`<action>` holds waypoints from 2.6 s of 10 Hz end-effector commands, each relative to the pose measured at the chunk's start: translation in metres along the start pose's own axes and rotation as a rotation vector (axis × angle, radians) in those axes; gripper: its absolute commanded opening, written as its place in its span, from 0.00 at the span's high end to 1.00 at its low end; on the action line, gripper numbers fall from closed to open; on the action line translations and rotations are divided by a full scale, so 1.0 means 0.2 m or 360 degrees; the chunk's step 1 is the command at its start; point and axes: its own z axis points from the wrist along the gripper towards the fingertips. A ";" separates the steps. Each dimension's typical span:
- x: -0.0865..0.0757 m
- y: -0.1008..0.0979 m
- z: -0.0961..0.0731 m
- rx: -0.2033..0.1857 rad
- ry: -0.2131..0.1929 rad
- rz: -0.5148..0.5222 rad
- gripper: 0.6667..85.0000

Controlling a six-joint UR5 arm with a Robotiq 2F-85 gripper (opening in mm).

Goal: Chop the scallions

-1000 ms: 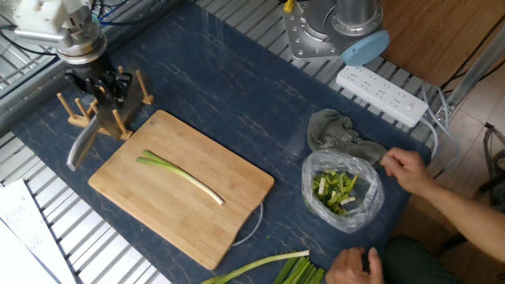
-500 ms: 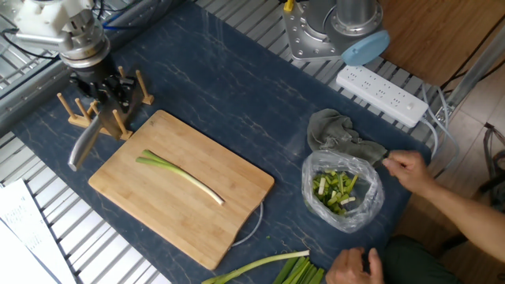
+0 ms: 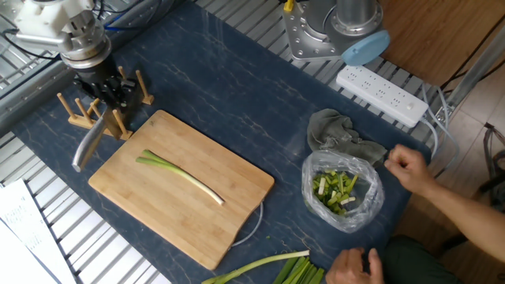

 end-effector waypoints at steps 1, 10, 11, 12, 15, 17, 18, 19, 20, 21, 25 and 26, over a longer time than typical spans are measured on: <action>-0.01 -0.02 -0.01 0.0016 -0.0017 0.0007 0.70; 0.00 -0.03 -0.01 0.0053 -0.0001 0.0116 0.99; -0.01 -0.01 -0.02 0.0052 0.0008 0.0131 0.99; -0.02 -0.01 -0.04 0.0052 0.0008 0.0134 0.99; -0.04 0.00 -0.15 0.0101 0.0030 0.0141 0.99; -0.12 -0.04 -0.35 0.0259 0.0009 0.0133 0.99; -0.20 -0.04 -0.45 0.0356 -0.0044 0.0148 0.99; -0.23 0.01 -0.52 0.0398 -0.0060 0.0201 0.99; -0.23 0.06 -0.57 0.0420 -0.0044 0.0247 0.99; -0.21 0.11 -0.59 0.0426 -0.0013 0.0288 0.99; -0.14 0.36 -0.61 0.0300 0.0069 0.0523 0.99; -0.20 0.43 -0.57 0.0196 0.0028 0.0438 0.99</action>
